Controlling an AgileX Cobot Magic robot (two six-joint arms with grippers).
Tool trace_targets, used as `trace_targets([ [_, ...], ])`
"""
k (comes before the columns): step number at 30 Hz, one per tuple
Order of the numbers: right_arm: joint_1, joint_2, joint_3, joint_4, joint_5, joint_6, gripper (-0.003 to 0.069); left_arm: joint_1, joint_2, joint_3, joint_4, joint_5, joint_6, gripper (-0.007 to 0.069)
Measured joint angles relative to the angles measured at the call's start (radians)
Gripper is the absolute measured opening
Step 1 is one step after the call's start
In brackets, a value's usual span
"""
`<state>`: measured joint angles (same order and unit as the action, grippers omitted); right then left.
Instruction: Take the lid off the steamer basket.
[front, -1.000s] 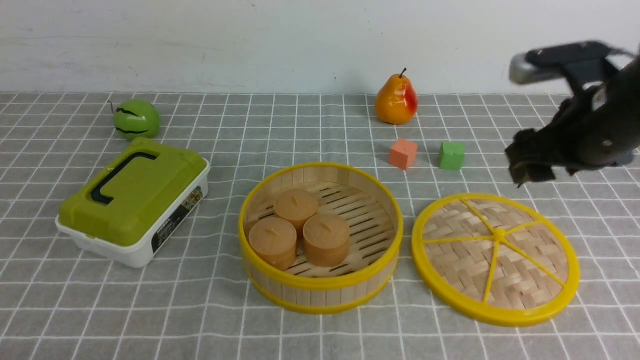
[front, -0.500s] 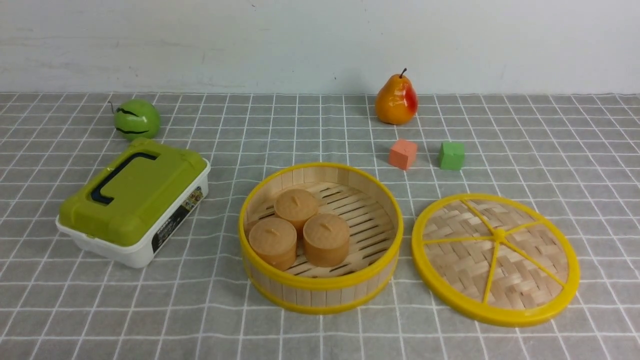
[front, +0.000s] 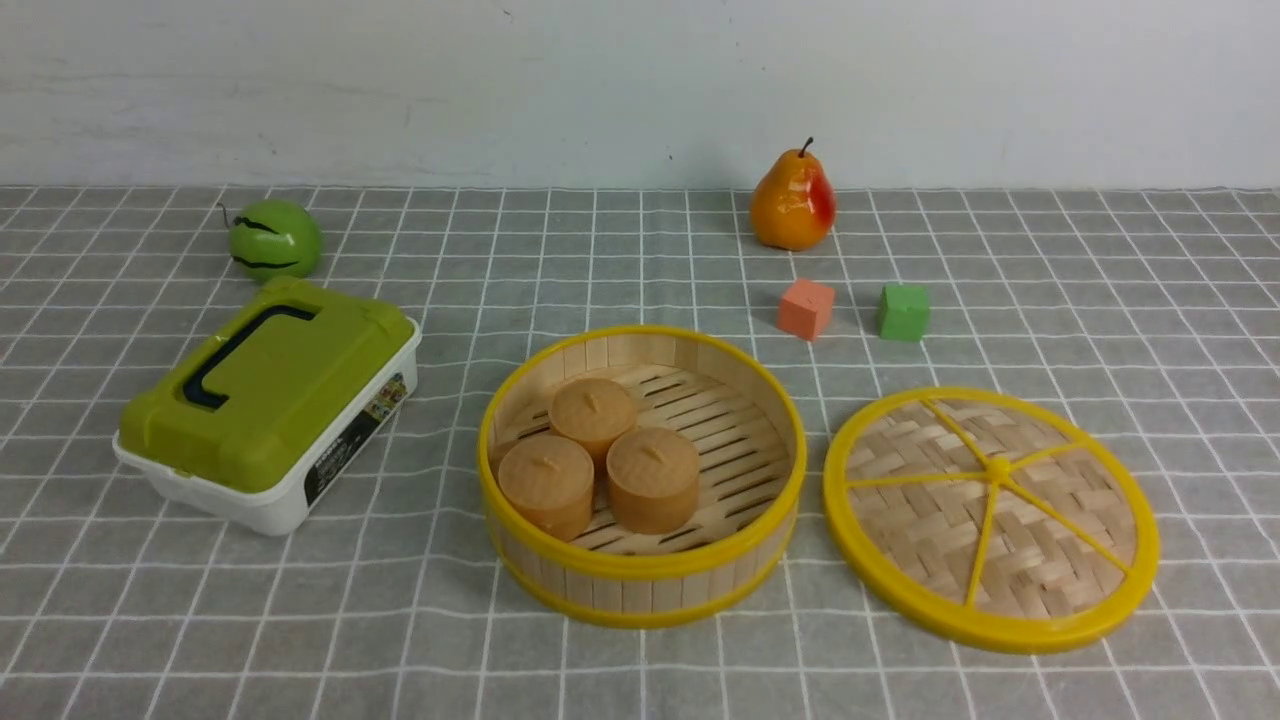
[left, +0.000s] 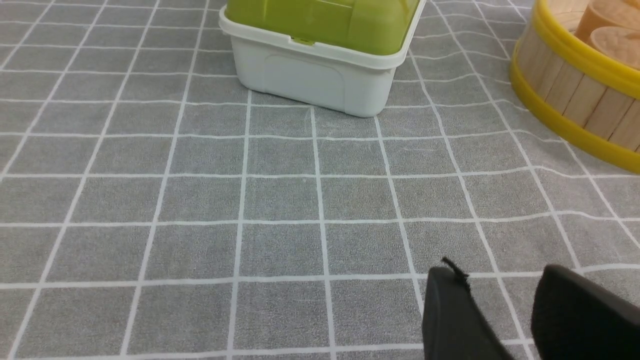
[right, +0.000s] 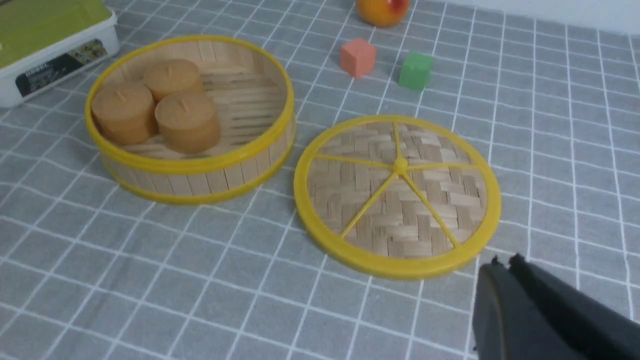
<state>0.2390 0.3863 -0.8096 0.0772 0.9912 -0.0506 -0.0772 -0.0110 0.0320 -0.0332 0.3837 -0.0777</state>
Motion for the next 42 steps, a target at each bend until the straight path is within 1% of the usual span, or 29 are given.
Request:
trace_targets([
  [2, 0.001, -0.001, 0.0, -0.002, 0.031, -0.001, -0.0016, 0.0, 0.0, 0.0, 0.0, 0.0, 0.0, 0.0239],
  [5, 0.001, -0.001, 0.0, -0.001, 0.029, -0.014, -0.0015, -0.001, 0.0, 0.0, -0.001, 0.0, 0.0, 0.0239],
  [7, 0.001, -0.004, 0.009, -0.001, -0.03, -0.06, -0.0011, -0.001, 0.0, 0.0, -0.001, 0.0, 0.0, 0.0239],
  [8, 0.001, -0.004, 0.01, -0.001, -0.038, -0.063, -0.001, -0.001, 0.0, 0.0, -0.001, 0.0, 0.0, 0.0239],
  [10, 0.001, -0.019, 0.051, -0.014, -0.161, -0.098, -0.0008, -0.001, 0.0, 0.0, -0.001, 0.0, 0.0, 0.0239],
  [13, 0.001, -0.035, 0.13, -0.017, -0.323, -0.1, -0.0006, -0.001, 0.0, 0.0, -0.001, 0.0, 0.0, 0.0239],
  [17, -0.012, -0.08, 0.325, -0.017, -0.604, -0.098, -0.0001, -0.001, 0.0, 0.0, -0.001, 0.0, 0.0, 0.0239],
  [18, -0.016, -0.087, 0.336, -0.017, -0.616, -0.096, 0.0, -0.001, 0.0, 0.0, -0.001, 0.0, 0.0, 0.0239],
  [19, -0.042, -0.124, 0.437, -0.017, -0.715, -0.068, 0.0002, -0.001, 0.0, 0.0, 0.0, 0.0, 0.0, 0.0239],
  [20, -0.046, -0.13, 0.449, -0.017, -0.724, -0.064, 0.0002, -0.001, 0.0, 0.0, 0.0, 0.0, 0.0, 0.0239],
  [21, -0.081, -0.182, 0.533, -0.018, -0.775, -0.02, 0.0004, -0.001, 0.0, 0.0, 0.0, 0.0, 0.0, 0.0239],
  [22, -0.105, -0.208, 0.582, -0.023, -0.791, 0.013, 0.0006, -0.001, 0.0, 0.0, 0.0, 0.0, 0.0, 0.0239],
  [23, -0.105, -0.214, 0.582, -0.023, -0.794, 0.013, 0.0006, -0.001, 0.0, 0.0, 0.0, 0.0, 0.0, 0.0239],
  [25, -0.164, -0.289, 0.684, -0.064, -0.814, 0.1, 0.001, -0.001, 0.0, 0.0, 0.0, 0.0, 0.0, 0.0239],
  [27, -0.194, -0.345, 0.758, -0.105, -0.819, 0.179, 0.0012, -0.001, 0.0, 0.0, 0.0, 0.0, 0.0, 0.0239],
  [29, -0.204, -0.382, 0.816, -0.133, -0.816, 0.247, 0.0013, -0.001, 0.0, 0.0, 0.0, 0.0, 0.0, 0.0239],
  [31, -0.206, -0.394, 0.833, -0.15, -0.789, 0.284, 0.0015, -0.001, 0.0, 0.0, 0.0, 0.0, 0.0, 0.0239],
  [36, -0.206, -0.397, 0.835, -0.155, -0.645, 0.304, 0.0023, -0.001, 0.0, 0.0, 0.0, 0.001, 0.0, 0.0239],
  [42, -0.206, -0.397, 0.829, -0.155, -0.609, 0.304, 0.0029, -0.001, 0.0, 0.0, 0.0, 0.001, 0.0, 0.0239],
])
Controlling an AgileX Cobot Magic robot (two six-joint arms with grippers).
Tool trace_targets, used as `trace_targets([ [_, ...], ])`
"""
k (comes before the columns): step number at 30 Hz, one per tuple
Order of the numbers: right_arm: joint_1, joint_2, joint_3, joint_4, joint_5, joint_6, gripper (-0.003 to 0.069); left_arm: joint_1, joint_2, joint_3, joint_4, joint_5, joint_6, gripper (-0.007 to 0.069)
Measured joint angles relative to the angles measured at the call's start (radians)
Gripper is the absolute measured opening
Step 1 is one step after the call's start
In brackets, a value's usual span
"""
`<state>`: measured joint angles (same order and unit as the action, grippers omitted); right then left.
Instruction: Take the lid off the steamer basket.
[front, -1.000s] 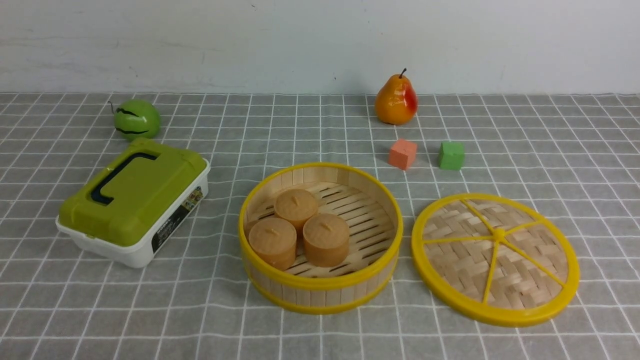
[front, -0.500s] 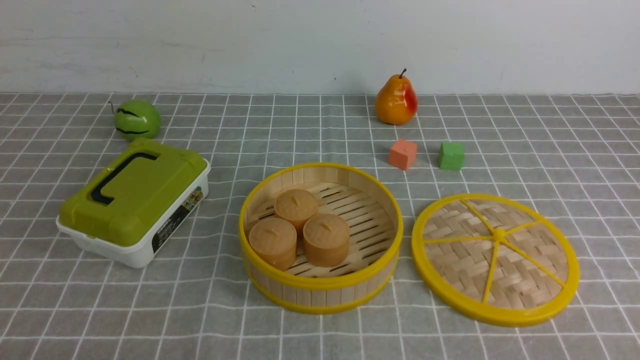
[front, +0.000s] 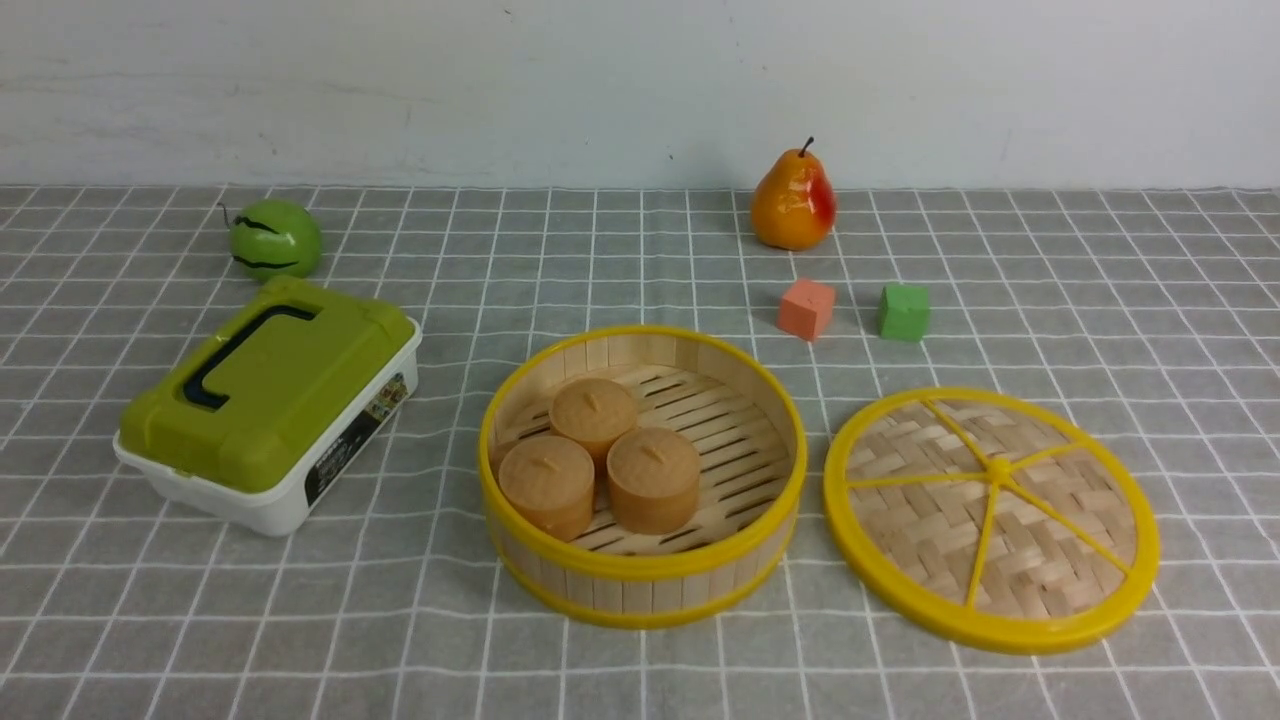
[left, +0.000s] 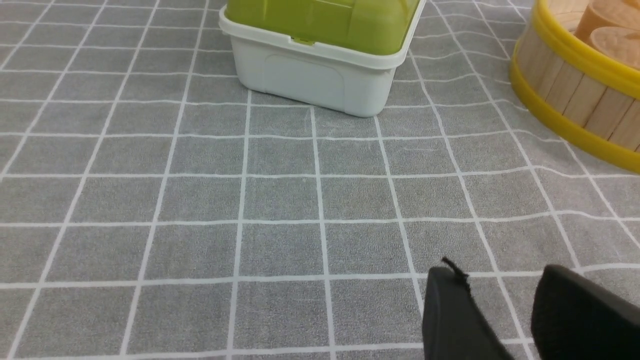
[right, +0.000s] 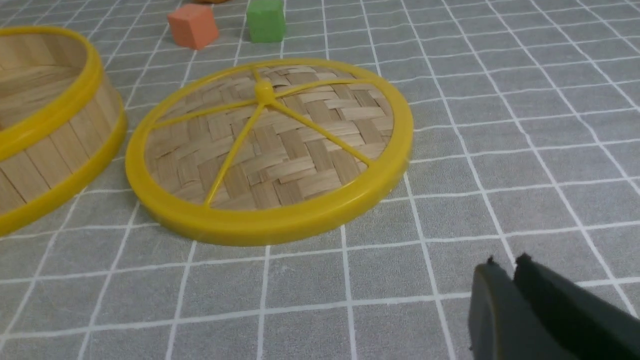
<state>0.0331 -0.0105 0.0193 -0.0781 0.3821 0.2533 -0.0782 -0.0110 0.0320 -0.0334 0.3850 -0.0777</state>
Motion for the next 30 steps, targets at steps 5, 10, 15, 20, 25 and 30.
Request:
trace_targets([
  [5, 0.0, 0.0, -0.001, 0.0, 0.002, 0.0, 0.0033, 0.0, 0.0, 0.0, 0.0, 0.0, 0.0, 0.0239],
  [10, -0.002, 0.0, -0.001, 0.0, 0.004, -0.004, 0.0038, 0.0, 0.0, 0.0, 0.0, 0.0, 0.0, 0.0239],
  [15, -0.002, 0.0, -0.002, 0.0, 0.005, -0.01, 0.0041, 0.0, 0.0, 0.0, 0.0, 0.0, 0.0, 0.0239],
  [20, -0.002, 0.0, -0.002, 0.0, 0.005, -0.012, 0.0048, 0.0, 0.0, 0.0, 0.0, 0.0, 0.0, 0.0239],
  [25, -0.002, 0.0, -0.002, 0.0, 0.006, -0.015, 0.0056, 0.0, 0.0, 0.0, 0.0, 0.0, 0.0, 0.0239],
  [30, -0.002, 0.0, -0.002, 0.0, 0.005, -0.016, 0.0064, 0.0, 0.0, 0.0, 0.0, 0.0, 0.0, 0.0239],
])
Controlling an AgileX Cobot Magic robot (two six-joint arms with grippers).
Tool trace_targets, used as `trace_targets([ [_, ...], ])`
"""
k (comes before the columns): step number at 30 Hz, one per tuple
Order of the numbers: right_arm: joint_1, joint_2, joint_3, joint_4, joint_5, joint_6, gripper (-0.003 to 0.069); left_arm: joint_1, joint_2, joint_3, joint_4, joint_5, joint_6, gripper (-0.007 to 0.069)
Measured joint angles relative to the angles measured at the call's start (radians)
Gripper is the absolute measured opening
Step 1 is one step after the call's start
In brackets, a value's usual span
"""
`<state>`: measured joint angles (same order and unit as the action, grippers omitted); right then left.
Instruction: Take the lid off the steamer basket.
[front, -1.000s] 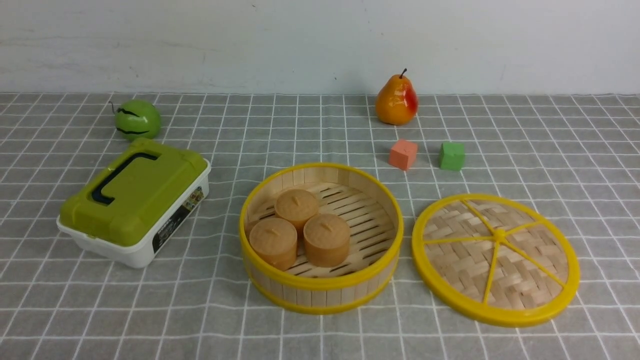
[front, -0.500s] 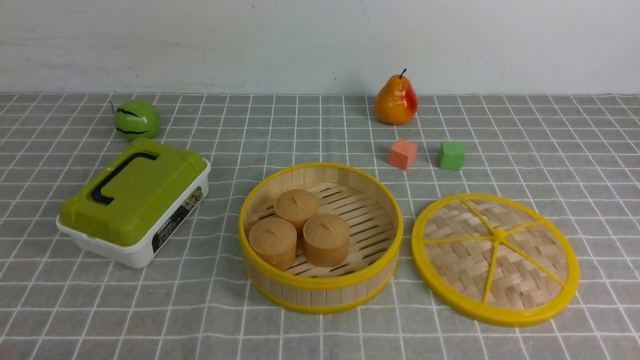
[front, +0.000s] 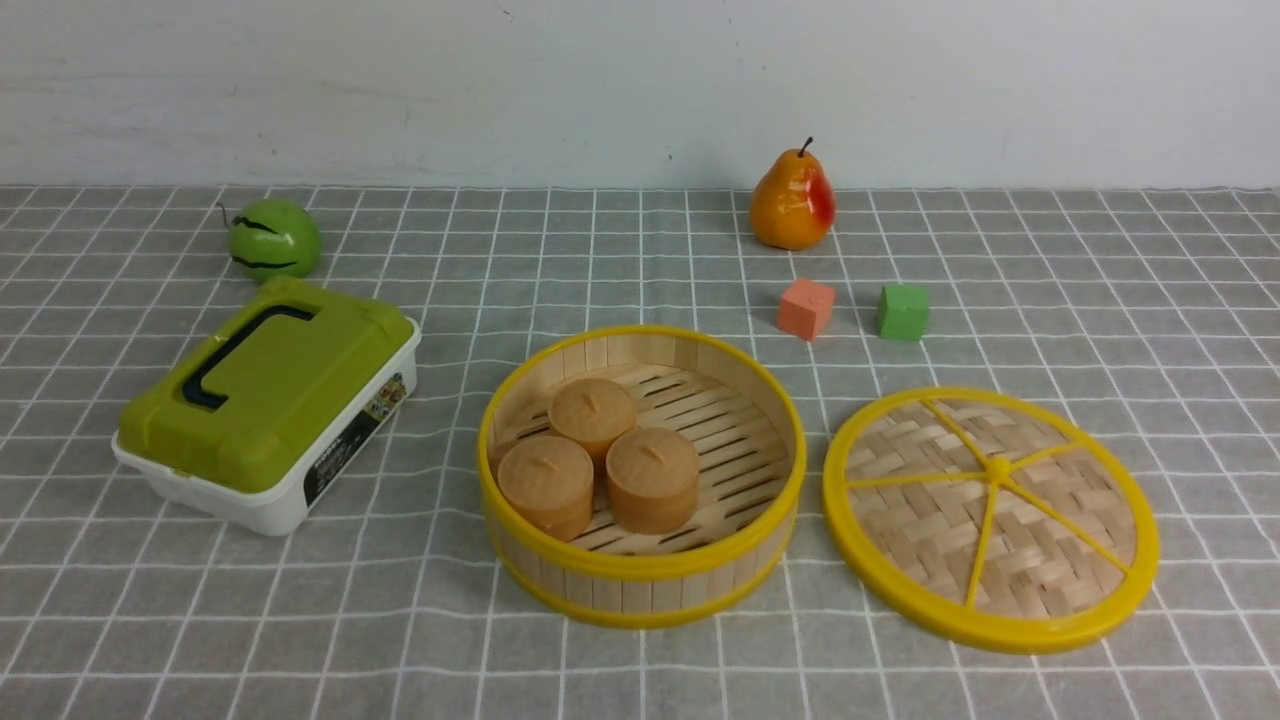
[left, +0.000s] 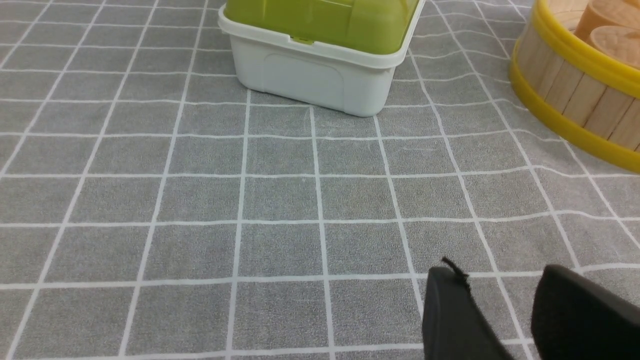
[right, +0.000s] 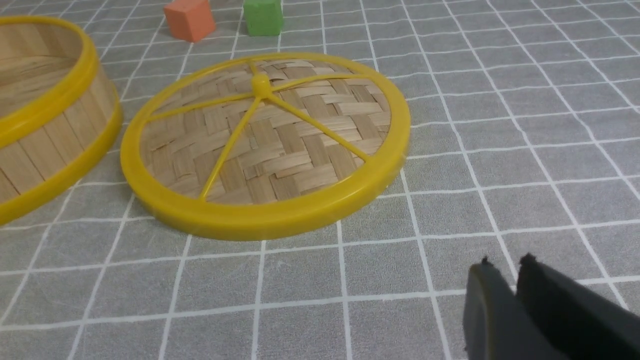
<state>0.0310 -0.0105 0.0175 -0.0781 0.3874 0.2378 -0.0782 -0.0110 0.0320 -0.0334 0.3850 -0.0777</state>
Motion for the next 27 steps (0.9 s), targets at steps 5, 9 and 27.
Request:
trace_targets([
  [5, 0.0, 0.0, 0.0, 0.0, 0.0, 0.0, 0.0069, 0.0, 0.0, 0.0, 0.0, 0.0, 0.0, 0.0239],
  [9, 0.0, 0.0, 0.0, 0.0, 0.001, 0.0, 0.0074, 0.0, 0.0, 0.0, 0.0, 0.0, 0.0, 0.0239],
  [27, 0.0, 0.0, 0.0, 0.0, 0.001, 0.0, 0.0097, 0.0, 0.0, 0.0, 0.0, 0.0, 0.0, 0.0239],
])
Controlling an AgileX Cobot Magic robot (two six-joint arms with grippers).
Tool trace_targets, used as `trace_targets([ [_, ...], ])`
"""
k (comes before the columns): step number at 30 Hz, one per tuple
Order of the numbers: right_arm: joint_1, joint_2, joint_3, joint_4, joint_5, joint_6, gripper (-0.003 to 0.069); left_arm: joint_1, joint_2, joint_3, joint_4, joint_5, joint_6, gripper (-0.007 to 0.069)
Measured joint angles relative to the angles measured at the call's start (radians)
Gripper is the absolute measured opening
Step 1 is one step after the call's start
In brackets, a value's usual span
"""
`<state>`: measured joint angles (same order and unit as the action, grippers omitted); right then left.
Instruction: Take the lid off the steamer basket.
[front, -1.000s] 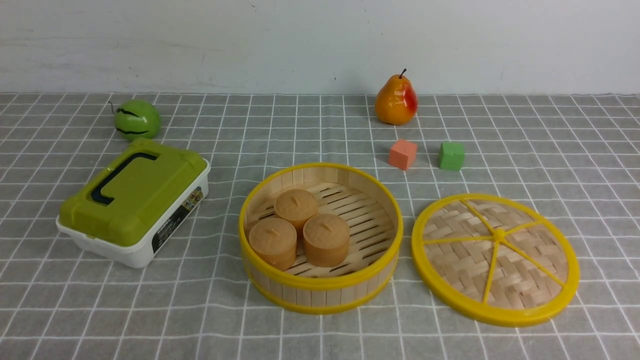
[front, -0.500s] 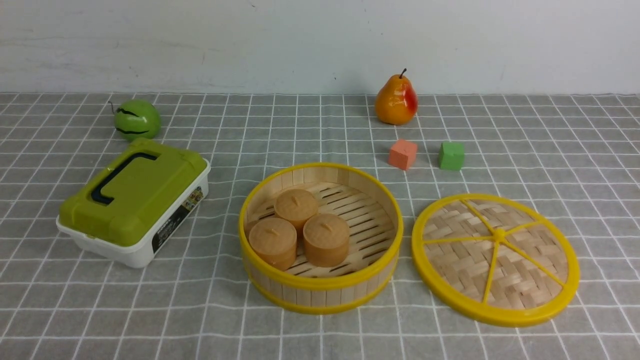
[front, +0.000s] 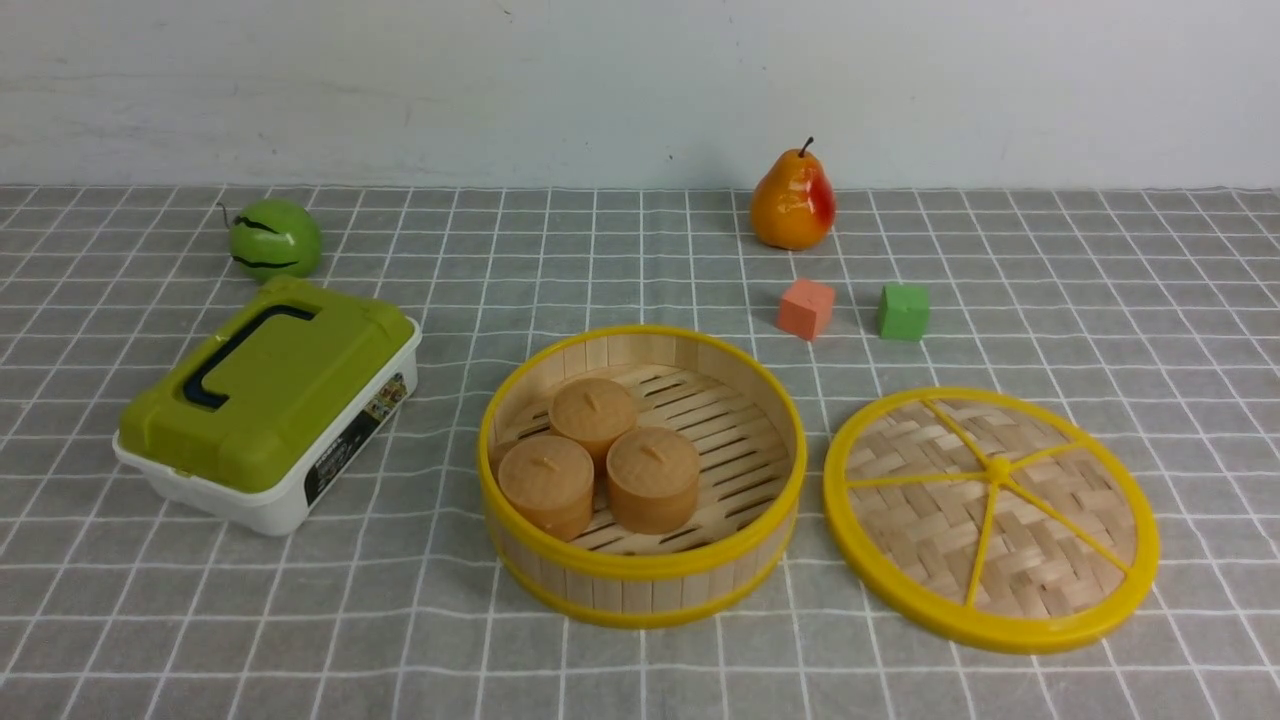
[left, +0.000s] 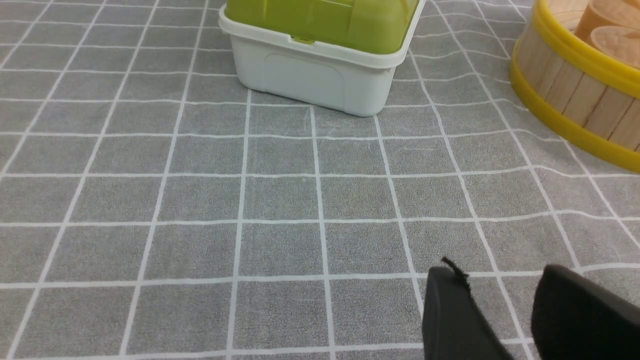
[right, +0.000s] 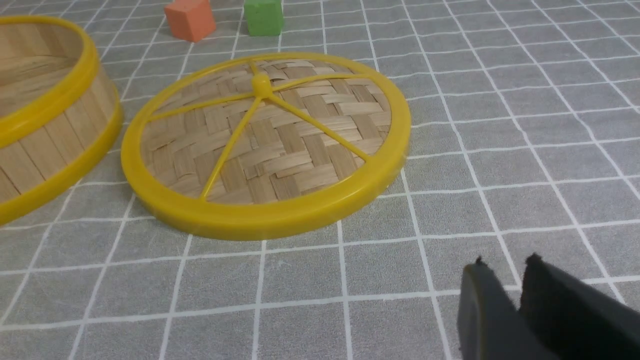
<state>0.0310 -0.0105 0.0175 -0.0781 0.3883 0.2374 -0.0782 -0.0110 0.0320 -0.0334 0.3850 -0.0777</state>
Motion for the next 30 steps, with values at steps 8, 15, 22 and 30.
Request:
trace_targets([
  [8, 0.0, 0.0, 0.0, 0.0, 0.0, 0.0, 0.0102, 0.0, 0.0, 0.0, 0.0, 0.0, 0.0, 0.0239],
  [15, 0.0, 0.0, 0.0, 0.0, 0.0, 0.0, 0.0113, 0.0, 0.0, 0.0, 0.0, -0.001, 0.0, 0.0239],
  [22, 0.0, 0.0, 0.0, 0.0, 0.0, 0.0, 0.0118, 0.0, 0.0, 0.0, 0.0, -0.001, 0.0, 0.0239],
  [30, 0.0, 0.0, 0.0, 0.0, 0.0, 0.0, 0.0121, 0.0, 0.0, 0.0, 0.0, -0.001, 0.0, 0.0239],
])
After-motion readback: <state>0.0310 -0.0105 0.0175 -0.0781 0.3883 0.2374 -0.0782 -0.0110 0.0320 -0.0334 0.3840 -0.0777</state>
